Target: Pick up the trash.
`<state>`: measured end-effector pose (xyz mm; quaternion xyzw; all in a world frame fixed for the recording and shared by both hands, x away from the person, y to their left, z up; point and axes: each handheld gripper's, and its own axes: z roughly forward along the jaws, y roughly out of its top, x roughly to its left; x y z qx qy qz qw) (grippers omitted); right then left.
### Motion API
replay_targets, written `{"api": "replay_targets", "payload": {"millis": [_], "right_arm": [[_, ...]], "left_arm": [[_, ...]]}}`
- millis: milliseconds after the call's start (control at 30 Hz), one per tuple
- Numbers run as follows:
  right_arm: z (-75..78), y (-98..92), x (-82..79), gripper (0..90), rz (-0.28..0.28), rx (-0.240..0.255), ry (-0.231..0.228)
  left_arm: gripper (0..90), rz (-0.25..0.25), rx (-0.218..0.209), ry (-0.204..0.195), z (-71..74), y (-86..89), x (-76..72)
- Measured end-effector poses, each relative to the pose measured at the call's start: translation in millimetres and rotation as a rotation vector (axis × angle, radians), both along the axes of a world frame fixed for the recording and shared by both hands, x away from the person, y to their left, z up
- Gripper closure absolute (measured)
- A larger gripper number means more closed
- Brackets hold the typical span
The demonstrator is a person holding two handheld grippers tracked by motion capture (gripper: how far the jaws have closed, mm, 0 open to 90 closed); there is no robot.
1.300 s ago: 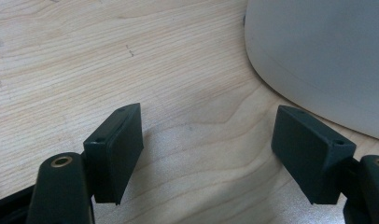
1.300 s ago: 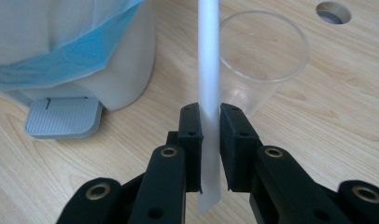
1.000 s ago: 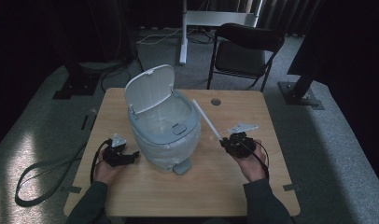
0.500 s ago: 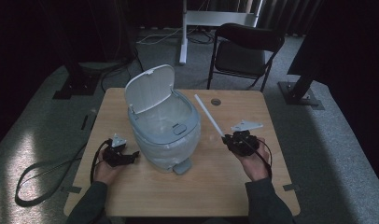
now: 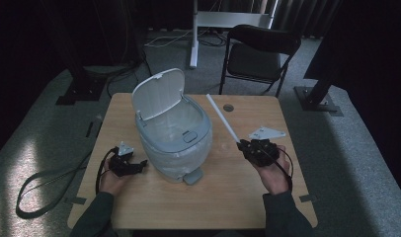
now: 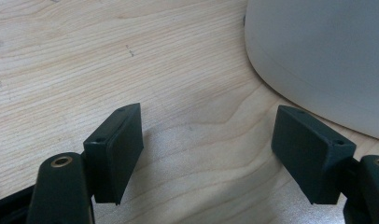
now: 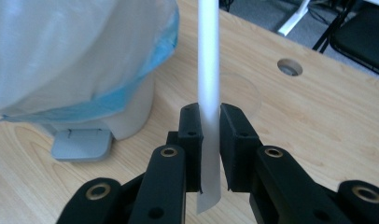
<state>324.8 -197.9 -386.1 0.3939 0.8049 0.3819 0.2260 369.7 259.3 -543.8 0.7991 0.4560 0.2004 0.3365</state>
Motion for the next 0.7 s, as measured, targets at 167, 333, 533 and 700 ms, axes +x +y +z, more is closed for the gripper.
{"api": "replay_targets", "payload": {"millis": [167,333,533,700], "right_arm": [[8.6,6.4,-8.5,79.0,0.032,0.005,-0.024],[16.6,11.9,-15.1,79.1,0.063,0.009,-0.053],[24.6,19.0,-19.7,79.0,0.115,0.021,-0.072],[24.7,25.4,-19.7,79.0,0.164,0.033,-0.072]], "left_arm": [[25.2,0.0,0.0,0.0,0.0,0.0,0.0],[25.2,0.0,0.0,0.0,0.0,0.0,0.0],[25.2,0.0,0.0,0.0,0.0,0.0,0.0],[25.2,0.0,0.0,0.0,0.0,0.0,0.0]]}}
